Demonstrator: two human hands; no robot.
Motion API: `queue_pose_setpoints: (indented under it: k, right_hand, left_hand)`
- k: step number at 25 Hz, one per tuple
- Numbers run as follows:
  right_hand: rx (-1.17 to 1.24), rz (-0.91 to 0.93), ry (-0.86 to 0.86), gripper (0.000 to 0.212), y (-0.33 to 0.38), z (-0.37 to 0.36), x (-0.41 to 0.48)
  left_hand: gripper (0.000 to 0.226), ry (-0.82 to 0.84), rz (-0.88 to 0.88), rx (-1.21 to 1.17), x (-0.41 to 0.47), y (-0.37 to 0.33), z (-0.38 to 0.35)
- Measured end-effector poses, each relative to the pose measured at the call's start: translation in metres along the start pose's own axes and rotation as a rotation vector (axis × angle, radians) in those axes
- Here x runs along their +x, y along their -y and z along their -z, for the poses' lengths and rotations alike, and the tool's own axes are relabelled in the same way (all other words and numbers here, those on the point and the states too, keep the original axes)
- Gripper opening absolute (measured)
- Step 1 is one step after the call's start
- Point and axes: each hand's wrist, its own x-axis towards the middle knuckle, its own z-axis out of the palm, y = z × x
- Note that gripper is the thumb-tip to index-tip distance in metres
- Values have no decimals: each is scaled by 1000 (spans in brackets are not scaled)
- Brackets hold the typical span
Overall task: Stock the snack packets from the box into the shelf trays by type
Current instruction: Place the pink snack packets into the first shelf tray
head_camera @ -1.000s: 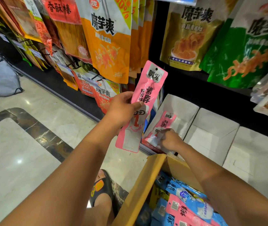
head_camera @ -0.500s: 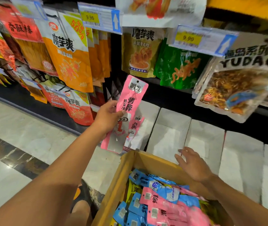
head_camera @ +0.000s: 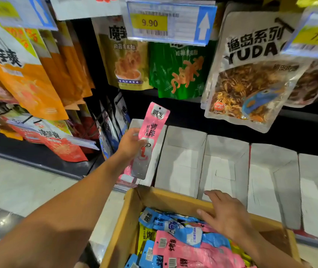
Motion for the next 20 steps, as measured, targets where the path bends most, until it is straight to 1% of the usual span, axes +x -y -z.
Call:
queue_pose_setpoints:
  k: [2, 7, 8, 9, 10, 11, 12, 14, 15, 16, 18, 20]
  right_hand:
    - [0, -3, -50, 82, 1, -2, 0]
    - [6, -7, -111, 84, 1, -5, 4]
    - [3, -9, -120, 84, 1, -6, 4]
    - [-5, -10, -131, 83, 2, -7, 4]
    - [-15, -10, -142, 82, 2, -7, 4]
    - [-20, -14, -147, 80, 2, -8, 5]
    - [-23, -20, -144, 78, 2, -8, 5]
    - [-39, -26, -143, 77, 2, -9, 5]
    - [-45, -28, -149, 77, 2, -10, 5]
    - [-49, -29, -153, 78, 3, -10, 6]
    - [-57, -32, -153, 79, 3, -10, 6]
    - [-60, -35, -148, 82, 4, -9, 6]
  left_hand:
    - [25, -13, 33, 54, 19, 19, -5]
    - [16, 13, 63, 172, 57, 85, -27]
    - [18, 43, 68, 181, 62, 98, -32]
    - [28, 72, 48, 228, 65, 108, -35]
    - [44, 96, -2, 324, 69, 120, -37]
    - [57, 145, -59, 473, 71, 132, -38]
    - [62, 198, -97, 638, 73, 146, -38]
    - [58, 316, -68, 938, 72, 164, -33]
    - [57, 366, -45, 1040, 71, 169, -29]
    - [58, 404, -20, 1085, 72, 175, -25]
    - [65, 448, 48, 1068, 70, 177, -21]
    - [70, 499, 34, 1128, 67, 177, -19]
